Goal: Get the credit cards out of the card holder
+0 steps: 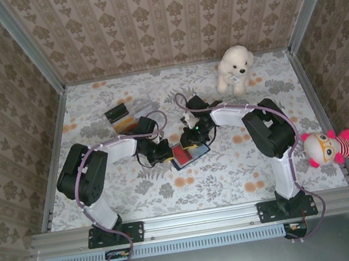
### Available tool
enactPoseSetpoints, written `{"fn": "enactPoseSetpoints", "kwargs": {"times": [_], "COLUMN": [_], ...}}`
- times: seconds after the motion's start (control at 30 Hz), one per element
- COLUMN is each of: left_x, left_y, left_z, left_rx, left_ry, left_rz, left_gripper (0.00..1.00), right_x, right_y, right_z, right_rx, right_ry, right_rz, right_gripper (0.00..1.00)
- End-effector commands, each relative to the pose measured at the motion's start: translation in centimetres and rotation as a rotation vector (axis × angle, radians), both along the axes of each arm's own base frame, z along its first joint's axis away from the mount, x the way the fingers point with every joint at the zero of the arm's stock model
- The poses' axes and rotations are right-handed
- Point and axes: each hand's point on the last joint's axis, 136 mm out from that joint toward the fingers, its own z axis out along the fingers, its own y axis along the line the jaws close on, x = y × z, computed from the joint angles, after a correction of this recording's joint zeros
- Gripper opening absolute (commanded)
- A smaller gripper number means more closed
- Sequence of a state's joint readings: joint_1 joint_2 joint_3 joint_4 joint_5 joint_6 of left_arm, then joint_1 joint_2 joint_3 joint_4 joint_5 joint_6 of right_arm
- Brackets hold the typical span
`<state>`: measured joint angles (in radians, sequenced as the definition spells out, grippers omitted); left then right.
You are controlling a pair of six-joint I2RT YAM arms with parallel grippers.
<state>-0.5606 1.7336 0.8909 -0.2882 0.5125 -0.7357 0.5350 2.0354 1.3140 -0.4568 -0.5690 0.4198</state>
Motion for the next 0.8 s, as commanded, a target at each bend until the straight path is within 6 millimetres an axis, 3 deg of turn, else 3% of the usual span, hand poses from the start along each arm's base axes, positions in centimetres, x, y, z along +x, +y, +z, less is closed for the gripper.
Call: {"fn": "enactPoseSetpoints", "kwargs": {"times": [0.0, 0.2, 0.77], "left_x": [-1.1, -1.2, -1.4], "left_y": [1.1, 1.5, 2.7], "left_z": [-1.8, -1.9, -2.1], "left_rx": [0.064, 0.079, 0.099], "left_ry": [0.057, 0.059, 0.063], "left_rz": [-0.011, -0.01, -0.004], "left_gripper": [0.0, 0.0, 0.0], "right_x": [-1.2, -0.7, 0.7], "right_y": [0.6, -0.1, -2.7], "right_z": [-0.6, -0.4, 1.0], "right_rx": [0.022, -0.001, -0.035], "right_ry": [0.064, 0.038, 0.005], "right_rz": [0.04, 0.024, 0.005], "right_gripper": [0.2, 0.1, 0.1]}}
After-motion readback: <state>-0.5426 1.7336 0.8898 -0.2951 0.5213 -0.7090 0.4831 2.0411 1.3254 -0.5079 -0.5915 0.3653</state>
